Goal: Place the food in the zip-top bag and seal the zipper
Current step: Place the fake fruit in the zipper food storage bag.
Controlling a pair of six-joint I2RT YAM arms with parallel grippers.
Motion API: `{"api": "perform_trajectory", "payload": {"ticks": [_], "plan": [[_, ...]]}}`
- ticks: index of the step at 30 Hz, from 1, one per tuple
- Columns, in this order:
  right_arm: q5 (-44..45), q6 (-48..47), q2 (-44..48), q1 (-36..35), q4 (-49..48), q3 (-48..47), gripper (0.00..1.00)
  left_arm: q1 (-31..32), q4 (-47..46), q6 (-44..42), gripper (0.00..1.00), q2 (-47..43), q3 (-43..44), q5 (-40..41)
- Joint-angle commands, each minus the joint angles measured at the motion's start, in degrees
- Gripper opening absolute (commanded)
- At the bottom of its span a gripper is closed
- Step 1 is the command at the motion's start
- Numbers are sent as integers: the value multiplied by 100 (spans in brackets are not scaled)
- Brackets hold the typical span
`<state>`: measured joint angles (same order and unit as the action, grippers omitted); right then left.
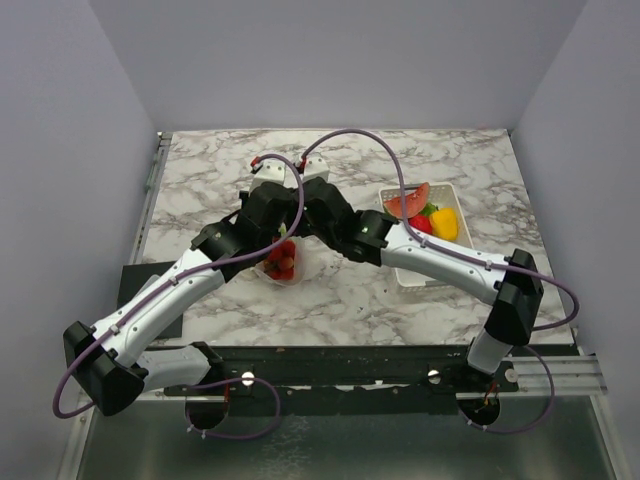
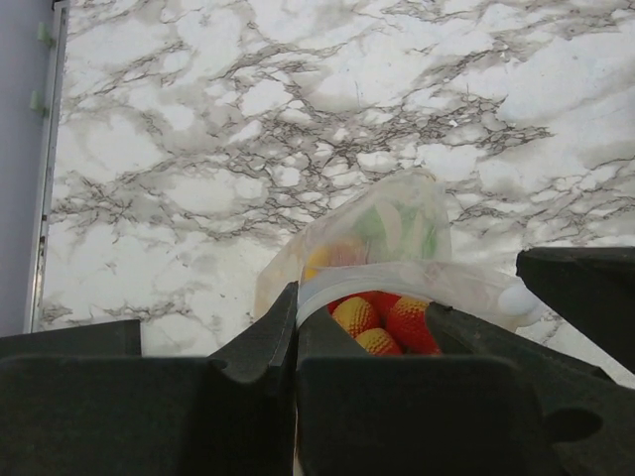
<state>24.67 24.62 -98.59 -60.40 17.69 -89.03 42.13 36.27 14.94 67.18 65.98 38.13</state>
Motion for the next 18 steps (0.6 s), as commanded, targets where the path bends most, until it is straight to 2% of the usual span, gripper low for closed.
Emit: {"api": "perform_trajectory", "payload": {"ticks": [1, 14, 18], "plan": [[-41, 66, 196, -139, 197, 312, 47, 40, -217, -12, 0, -25, 30, -41], [-305, 490, 1272, -139, 281, 1300, 55, -9, -223, -7, 0, -1, 29, -55], [-633, 721, 1401, -139, 195, 1573, 56, -6, -224, -10, 0, 19, 29, -64]]}}
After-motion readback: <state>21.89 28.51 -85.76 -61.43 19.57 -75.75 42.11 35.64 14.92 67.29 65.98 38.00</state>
